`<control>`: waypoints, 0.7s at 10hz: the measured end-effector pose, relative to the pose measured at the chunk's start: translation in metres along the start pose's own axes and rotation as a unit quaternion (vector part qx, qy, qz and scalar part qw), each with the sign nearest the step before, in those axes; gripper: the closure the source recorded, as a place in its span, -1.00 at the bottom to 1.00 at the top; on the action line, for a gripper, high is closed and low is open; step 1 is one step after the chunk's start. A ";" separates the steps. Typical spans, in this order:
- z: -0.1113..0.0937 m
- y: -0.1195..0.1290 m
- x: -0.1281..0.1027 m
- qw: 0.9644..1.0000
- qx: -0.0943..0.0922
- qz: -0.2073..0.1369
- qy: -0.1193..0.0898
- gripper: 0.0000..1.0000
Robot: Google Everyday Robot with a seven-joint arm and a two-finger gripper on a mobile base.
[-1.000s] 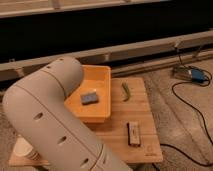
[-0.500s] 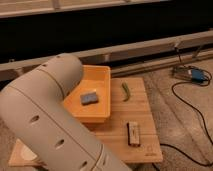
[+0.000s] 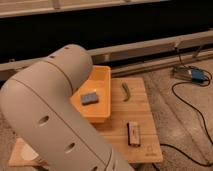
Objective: Place brush in plastic cup
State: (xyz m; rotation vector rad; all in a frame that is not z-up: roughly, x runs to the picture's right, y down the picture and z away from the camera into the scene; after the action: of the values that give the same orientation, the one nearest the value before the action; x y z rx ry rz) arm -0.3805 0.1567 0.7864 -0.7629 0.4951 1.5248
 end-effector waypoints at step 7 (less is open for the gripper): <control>-0.078 0.039 0.004 0.996 -0.058 -0.048 -0.054 1.00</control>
State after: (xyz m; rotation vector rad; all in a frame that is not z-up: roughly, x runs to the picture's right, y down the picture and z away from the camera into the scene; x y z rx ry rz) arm -0.4051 0.1004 0.7248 -0.7773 0.2870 1.5053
